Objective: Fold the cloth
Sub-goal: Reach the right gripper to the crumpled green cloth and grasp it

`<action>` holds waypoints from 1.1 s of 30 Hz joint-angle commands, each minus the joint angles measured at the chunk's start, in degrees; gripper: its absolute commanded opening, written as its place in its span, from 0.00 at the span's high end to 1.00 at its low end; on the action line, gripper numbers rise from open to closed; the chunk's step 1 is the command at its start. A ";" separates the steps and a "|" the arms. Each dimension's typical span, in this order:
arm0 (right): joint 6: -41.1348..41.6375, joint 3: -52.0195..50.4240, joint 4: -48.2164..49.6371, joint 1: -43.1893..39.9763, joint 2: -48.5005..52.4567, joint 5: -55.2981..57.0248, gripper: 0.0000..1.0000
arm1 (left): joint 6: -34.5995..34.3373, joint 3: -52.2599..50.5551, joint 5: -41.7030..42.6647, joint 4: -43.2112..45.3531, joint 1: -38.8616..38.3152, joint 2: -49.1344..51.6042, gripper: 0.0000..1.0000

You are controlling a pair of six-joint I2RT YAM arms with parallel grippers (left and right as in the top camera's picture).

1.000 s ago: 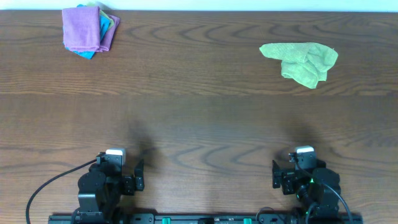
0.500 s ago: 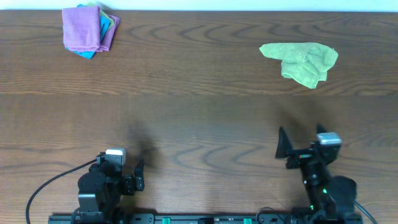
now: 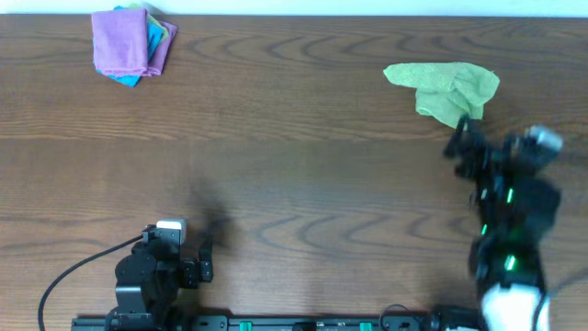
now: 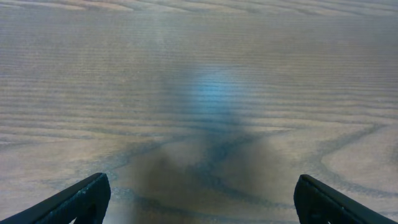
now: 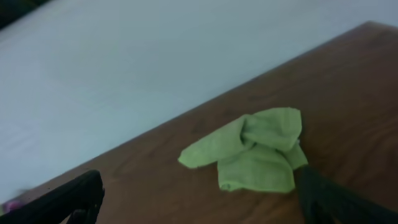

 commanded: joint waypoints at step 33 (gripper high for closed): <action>3.08 45.24 -17.55 -12.96 63.84 -8.20 0.33 | 0.00 -0.22 -0.02 -0.79 -0.22 -0.22 0.04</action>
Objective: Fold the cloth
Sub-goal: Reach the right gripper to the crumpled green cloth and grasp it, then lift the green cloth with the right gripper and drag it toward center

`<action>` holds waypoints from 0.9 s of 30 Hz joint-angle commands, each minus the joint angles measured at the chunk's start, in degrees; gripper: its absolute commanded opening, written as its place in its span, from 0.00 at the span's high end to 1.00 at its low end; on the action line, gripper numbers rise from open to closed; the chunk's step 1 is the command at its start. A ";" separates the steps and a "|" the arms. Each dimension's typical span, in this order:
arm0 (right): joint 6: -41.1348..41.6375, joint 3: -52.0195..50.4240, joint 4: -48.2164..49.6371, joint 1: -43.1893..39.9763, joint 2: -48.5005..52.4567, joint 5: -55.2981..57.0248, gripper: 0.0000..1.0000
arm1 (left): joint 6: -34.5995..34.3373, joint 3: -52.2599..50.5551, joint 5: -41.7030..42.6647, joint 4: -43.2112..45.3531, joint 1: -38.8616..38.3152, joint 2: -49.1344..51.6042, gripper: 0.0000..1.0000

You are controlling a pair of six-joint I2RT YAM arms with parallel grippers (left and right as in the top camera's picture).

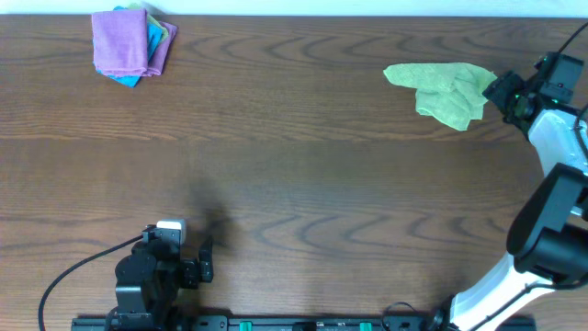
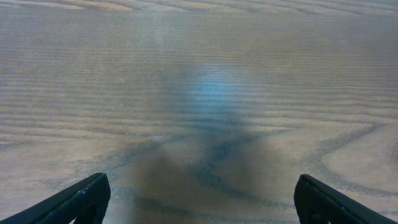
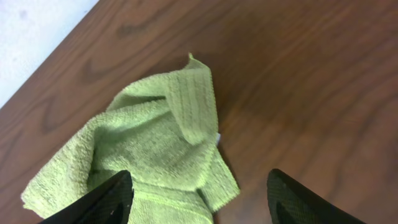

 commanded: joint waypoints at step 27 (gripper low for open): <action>9.27 4.79 12.07 2.38 6.99 -28.02 0.98 | -0.02 -0.22 0.00 -0.79 -0.11 -0.26 0.04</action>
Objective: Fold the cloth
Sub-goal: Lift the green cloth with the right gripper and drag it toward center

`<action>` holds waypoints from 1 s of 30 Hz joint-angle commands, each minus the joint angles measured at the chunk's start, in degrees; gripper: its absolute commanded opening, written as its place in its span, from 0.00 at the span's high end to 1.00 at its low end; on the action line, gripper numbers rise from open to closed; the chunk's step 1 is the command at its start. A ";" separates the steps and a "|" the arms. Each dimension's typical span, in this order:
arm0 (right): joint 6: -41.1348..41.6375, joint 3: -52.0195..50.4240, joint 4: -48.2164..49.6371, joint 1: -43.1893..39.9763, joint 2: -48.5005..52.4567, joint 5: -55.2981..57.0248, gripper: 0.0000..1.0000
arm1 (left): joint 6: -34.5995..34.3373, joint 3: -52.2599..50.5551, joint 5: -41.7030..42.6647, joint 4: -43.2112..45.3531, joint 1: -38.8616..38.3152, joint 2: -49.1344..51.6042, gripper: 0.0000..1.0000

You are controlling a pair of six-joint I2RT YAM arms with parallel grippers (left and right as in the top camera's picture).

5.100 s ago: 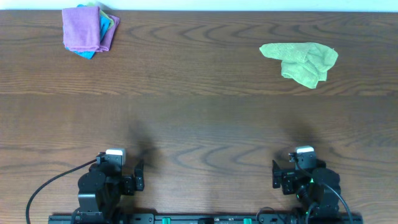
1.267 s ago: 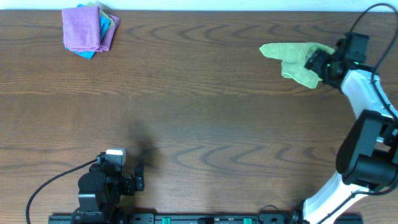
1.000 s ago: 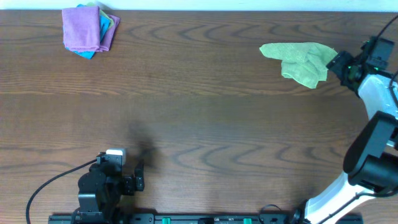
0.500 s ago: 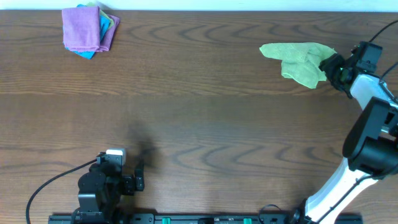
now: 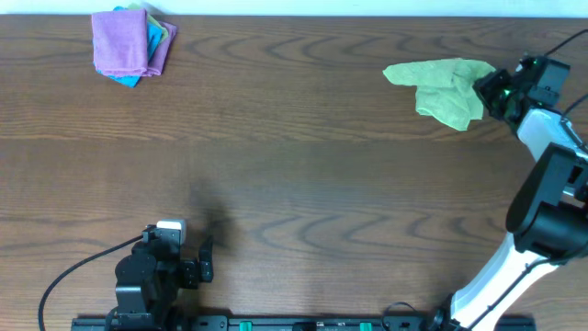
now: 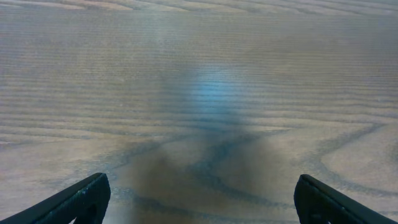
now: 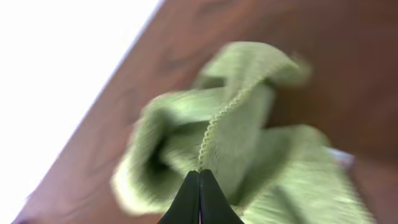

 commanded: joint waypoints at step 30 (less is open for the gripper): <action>-30.82 27.98 -63.30 48.65 -30.14 3.28 0.99 | -0.02 -0.22 0.00 -0.79 -0.13 -0.26 0.04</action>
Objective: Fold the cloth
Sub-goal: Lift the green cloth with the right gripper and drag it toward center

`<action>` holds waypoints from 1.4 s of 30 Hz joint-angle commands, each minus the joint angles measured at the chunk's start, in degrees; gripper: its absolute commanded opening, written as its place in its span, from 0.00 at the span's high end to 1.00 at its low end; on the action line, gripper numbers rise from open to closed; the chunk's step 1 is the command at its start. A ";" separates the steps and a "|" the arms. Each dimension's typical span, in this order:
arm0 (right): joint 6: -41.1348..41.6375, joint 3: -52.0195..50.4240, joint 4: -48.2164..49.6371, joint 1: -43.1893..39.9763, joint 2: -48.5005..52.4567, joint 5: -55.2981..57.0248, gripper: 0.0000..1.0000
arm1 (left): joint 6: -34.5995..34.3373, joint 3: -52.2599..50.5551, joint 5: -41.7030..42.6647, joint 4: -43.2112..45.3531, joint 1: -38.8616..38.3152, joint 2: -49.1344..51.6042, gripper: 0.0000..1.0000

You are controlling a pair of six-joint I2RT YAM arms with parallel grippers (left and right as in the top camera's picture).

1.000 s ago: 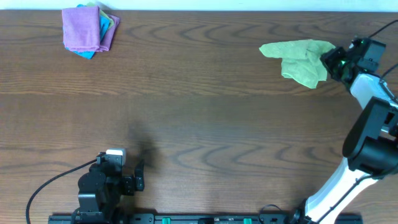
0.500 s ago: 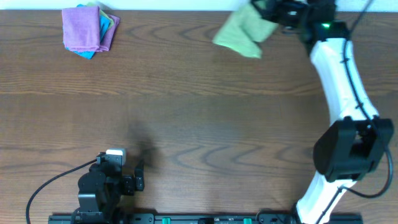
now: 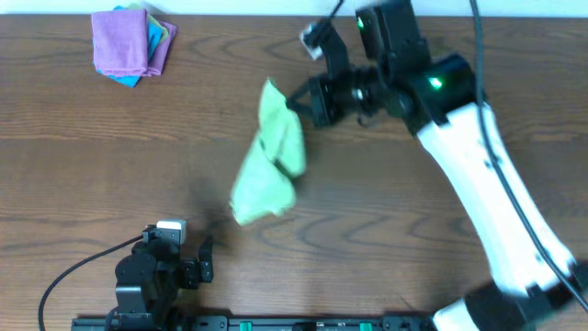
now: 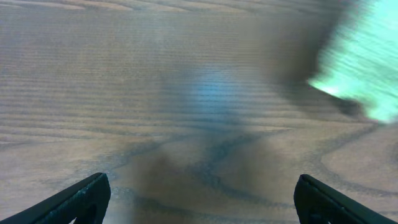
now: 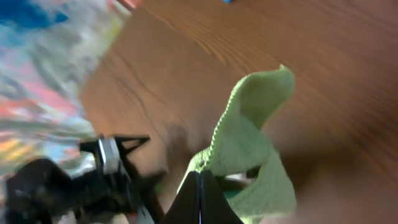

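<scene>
A crumpled green cloth (image 3: 268, 156) hangs over the middle of the table, its lower end near the front. My right gripper (image 3: 292, 99) is shut on its upper edge, holding it up. In the right wrist view the green cloth (image 5: 252, 146) trails from the shut gripper (image 5: 199, 176). The left wrist view shows a blurred corner of the cloth (image 4: 364, 71) at upper right. My left gripper (image 3: 206, 256) rests near the table's front left, open with nothing between its fingers (image 4: 81, 199).
A folded pile of purple and blue cloths (image 3: 129, 43) lies at the far left corner of the wooden table (image 3: 110, 147). The white right arm (image 3: 478, 156) stretches across the right half of the table.
My right gripper was at the far right edge, shut on the cloth there. Now it holds the cloth lifted over the table's middle. The left arm has not moved.
The cloth lay crumpled at the far right with my right gripper open near it. Then the gripper was open right beside the cloth, then shut on its right edge. Now the cloth hangs from it at the centre. The left gripper stayed open at the front left.
</scene>
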 commanded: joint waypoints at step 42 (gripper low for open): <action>-6.93 -2.47 -6.10 -2.58 12.31 39.28 0.27 | -0.04 -0.22 -0.02 -0.79 -0.11 -0.28 0.04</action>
